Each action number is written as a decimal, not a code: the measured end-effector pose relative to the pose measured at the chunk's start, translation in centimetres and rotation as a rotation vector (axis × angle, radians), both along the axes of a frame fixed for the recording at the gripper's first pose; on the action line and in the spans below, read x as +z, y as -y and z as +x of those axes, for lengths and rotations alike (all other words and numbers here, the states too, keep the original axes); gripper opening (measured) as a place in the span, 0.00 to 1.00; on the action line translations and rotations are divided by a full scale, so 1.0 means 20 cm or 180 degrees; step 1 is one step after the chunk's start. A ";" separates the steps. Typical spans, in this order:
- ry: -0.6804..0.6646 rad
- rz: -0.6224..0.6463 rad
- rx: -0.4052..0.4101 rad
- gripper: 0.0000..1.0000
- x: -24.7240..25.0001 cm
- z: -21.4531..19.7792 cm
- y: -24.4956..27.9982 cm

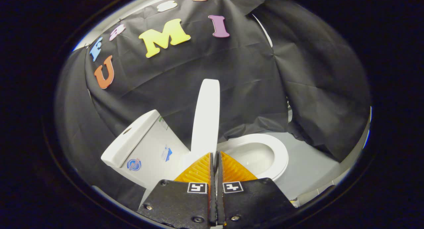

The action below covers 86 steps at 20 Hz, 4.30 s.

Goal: Open the toilet lid.

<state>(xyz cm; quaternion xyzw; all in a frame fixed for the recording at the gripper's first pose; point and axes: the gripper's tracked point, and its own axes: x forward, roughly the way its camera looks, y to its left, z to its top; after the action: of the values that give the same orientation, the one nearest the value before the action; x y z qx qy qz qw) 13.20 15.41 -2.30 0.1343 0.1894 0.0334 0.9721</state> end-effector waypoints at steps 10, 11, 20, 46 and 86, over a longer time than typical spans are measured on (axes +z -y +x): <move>0.0106 -0.0301 0.0063 0.06 0.08 -0.03 -0.21; 0.0115 -0.0339 0.0071 0.06 0.08 -0.04 -0.24; 0.0097 -0.0583 0.0146 0.08 0.05 -0.03 -0.42; 0.0050 -0.1216 0.0661 0.14 0.06 -0.08 -0.84; 0.1023 -0.0910 -0.0314 0.92 0.12 -0.86 0.97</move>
<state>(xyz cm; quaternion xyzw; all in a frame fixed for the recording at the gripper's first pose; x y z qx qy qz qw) -3.97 -4.05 0.11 -0.0029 0.0281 -0.0204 0.9994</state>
